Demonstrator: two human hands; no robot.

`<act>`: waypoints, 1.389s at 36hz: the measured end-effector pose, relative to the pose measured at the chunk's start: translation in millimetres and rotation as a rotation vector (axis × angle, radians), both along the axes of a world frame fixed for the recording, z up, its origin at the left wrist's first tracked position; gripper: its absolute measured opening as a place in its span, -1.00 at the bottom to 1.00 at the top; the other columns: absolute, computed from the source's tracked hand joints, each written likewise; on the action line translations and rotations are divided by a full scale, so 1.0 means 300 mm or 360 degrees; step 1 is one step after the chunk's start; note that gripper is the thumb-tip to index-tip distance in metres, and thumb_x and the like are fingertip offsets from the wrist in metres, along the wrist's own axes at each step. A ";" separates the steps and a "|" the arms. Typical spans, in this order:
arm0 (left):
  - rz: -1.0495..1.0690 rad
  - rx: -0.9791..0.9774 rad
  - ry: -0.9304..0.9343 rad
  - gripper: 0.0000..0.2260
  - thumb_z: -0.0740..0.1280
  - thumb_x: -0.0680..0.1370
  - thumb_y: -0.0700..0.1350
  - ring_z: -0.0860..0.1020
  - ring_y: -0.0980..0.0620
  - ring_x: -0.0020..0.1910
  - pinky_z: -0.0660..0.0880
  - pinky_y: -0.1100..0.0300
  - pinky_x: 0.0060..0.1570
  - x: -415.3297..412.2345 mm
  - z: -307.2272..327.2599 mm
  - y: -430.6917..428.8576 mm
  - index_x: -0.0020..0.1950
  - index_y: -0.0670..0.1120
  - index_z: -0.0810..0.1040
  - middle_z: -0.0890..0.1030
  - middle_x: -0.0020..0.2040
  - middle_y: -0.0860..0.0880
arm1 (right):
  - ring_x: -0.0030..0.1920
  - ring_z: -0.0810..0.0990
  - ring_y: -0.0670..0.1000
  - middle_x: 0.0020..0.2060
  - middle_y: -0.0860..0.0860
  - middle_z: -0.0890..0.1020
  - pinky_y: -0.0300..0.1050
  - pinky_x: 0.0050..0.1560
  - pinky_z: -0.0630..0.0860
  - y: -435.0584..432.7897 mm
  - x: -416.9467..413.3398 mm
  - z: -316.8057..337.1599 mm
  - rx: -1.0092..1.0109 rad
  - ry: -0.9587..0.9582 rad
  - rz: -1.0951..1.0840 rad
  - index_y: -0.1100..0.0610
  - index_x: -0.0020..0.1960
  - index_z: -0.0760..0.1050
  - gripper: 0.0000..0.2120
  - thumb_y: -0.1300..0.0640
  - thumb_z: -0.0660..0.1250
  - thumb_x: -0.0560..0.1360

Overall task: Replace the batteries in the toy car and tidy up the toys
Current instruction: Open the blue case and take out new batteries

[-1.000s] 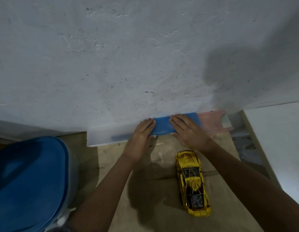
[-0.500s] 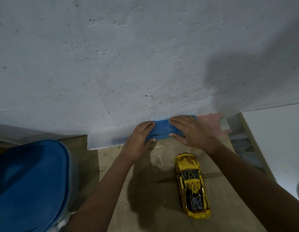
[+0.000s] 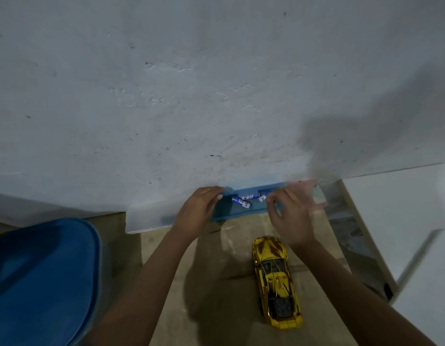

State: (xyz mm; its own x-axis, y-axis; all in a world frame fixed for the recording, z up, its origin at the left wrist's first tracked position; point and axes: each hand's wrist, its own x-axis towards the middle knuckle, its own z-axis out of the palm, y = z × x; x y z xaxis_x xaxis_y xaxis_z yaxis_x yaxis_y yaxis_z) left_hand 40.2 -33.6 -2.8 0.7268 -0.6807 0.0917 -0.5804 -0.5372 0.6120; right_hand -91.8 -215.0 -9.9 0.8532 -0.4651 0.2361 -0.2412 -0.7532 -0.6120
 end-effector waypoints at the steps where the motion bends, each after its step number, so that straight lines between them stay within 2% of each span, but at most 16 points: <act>1: -0.0006 0.0007 0.0019 -0.75 0.24 0.60 -0.20 0.51 -0.06 0.21 0.23 0.42 0.18 0.005 0.003 -0.002 0.24 -0.20 0.54 0.58 0.21 -0.13 | -0.05 0.54 -0.02 -0.09 0.07 0.60 -0.30 -0.08 0.41 0.008 -0.002 -0.004 0.0027 0.0087 0.0011 0.20 -0.01 0.56 -0.89 0.21 0.28 0.53; 3: -0.0017 0.0023 0.0057 -0.76 0.23 0.60 -0.19 0.52 -0.05 0.19 0.21 0.48 0.15 0.016 0.009 -0.005 0.23 -0.20 0.55 0.59 0.21 -0.12 | 0.04 0.54 0.04 0.01 0.10 0.59 -0.23 -0.02 0.40 0.020 0.005 -0.012 0.0010 0.0244 0.0044 0.21 0.10 0.55 -0.81 0.19 0.24 0.55; 6: -0.0040 0.0020 0.0124 -0.77 0.24 0.60 -0.19 0.54 -0.03 0.16 0.23 0.50 0.13 0.027 0.026 -0.006 0.21 -0.20 0.57 0.60 0.18 -0.11 | 0.21 0.45 0.06 0.18 0.13 0.52 -0.17 0.18 0.38 0.038 0.025 -0.012 -0.0019 0.0395 0.0068 0.23 0.28 0.43 -0.69 0.17 0.19 0.57; 10: -0.0052 0.0011 0.0178 -0.77 0.24 0.60 -0.18 0.53 0.00 0.16 0.23 0.51 0.13 0.032 0.036 -0.006 0.21 -0.19 0.57 0.60 0.18 -0.10 | 0.26 0.39 0.07 0.23 0.15 0.45 -0.08 0.32 0.34 0.070 0.053 -0.023 -0.0090 0.0544 0.0040 0.26 0.31 0.36 -0.65 0.13 0.14 0.59; 16: -0.0073 -0.0038 0.0207 -0.76 0.24 0.60 -0.19 0.55 -0.01 0.14 0.33 0.38 0.16 0.033 0.036 -0.003 0.22 -0.18 0.56 0.61 0.17 -0.10 | 0.24 0.38 0.01 0.24 0.11 0.43 -0.19 0.21 0.35 0.130 0.083 -0.029 0.0056 0.0498 0.0143 0.22 0.35 0.34 -0.65 0.14 0.13 0.59; 18: -0.0079 -0.0045 0.0210 -0.76 0.24 0.60 -0.19 0.55 -0.01 0.14 0.37 0.29 0.20 0.035 0.036 -0.004 0.23 -0.17 0.56 0.61 0.17 -0.10 | 0.23 0.39 0.03 0.24 0.12 0.42 -0.16 0.20 0.39 0.137 0.089 -0.033 0.0058 0.0466 0.0161 0.22 0.36 0.34 -0.63 0.14 0.15 0.58; 24: -0.0063 -0.0080 0.0274 -0.76 0.24 0.60 -0.17 0.54 0.02 0.16 0.38 0.29 0.21 0.037 0.036 -0.003 0.24 -0.15 0.56 0.60 0.18 -0.08 | 0.17 0.43 0.10 0.21 0.18 0.41 -0.06 0.18 0.44 0.160 0.124 -0.057 -0.0054 0.0529 0.0036 0.24 0.29 0.36 -0.62 0.05 0.19 0.56; 30: -0.0055 -0.0103 0.0402 -0.76 0.27 0.58 -0.19 0.51 0.11 0.12 0.31 0.53 0.10 0.049 0.047 -0.004 0.24 -0.18 0.56 0.60 0.19 -0.10 | 0.10 0.47 0.09 0.17 0.13 0.41 -0.06 0.05 0.47 0.202 0.153 -0.073 -0.0094 0.0583 0.0221 0.15 0.30 0.34 -0.60 -0.05 0.17 0.56; 36: -0.0082 -0.0091 0.0446 -0.76 0.30 0.56 -0.22 0.49 0.13 0.10 0.26 0.66 0.06 0.058 0.042 0.003 0.22 -0.21 0.56 0.59 0.20 -0.12 | 0.02 0.54 0.12 0.10 0.14 0.50 -0.04 -0.08 0.50 0.201 0.144 -0.083 -0.0237 0.0433 0.0365 0.15 0.22 0.43 -0.66 -0.02 0.20 0.55; 41: -0.0059 -0.0136 0.0540 -0.76 0.32 0.55 -0.22 0.51 0.12 0.11 0.32 0.60 0.09 0.065 0.033 0.002 0.20 -0.20 0.58 0.59 0.18 -0.09 | 0.09 0.51 0.04 0.23 0.10 0.41 -0.13 0.00 0.49 0.186 0.139 -0.073 -0.0088 0.0414 0.0493 0.13 0.33 0.34 -0.63 0.00 0.17 0.58; 46: -0.0028 -0.0216 0.0664 -0.76 0.33 0.53 -0.24 0.52 0.18 0.06 0.35 0.60 0.02 0.075 0.036 -0.003 0.19 -0.19 0.58 0.56 0.07 0.08 | 0.14 0.50 0.05 0.30 0.10 0.36 -0.07 0.09 0.53 0.193 0.144 -0.077 -0.0024 0.0438 0.0644 0.20 0.38 0.31 -0.57 0.09 0.22 0.55; 50: -0.0020 -0.0204 0.0675 -0.77 0.35 0.53 -0.23 0.54 0.16 0.05 0.37 0.59 0.02 0.083 0.033 -0.002 0.18 -0.18 0.59 0.60 0.09 0.02 | 0.21 0.43 0.04 0.33 0.10 0.32 -0.12 0.15 0.45 0.202 0.147 -0.078 -0.0074 0.0464 0.0607 0.19 0.41 0.24 -0.52 0.02 0.19 0.56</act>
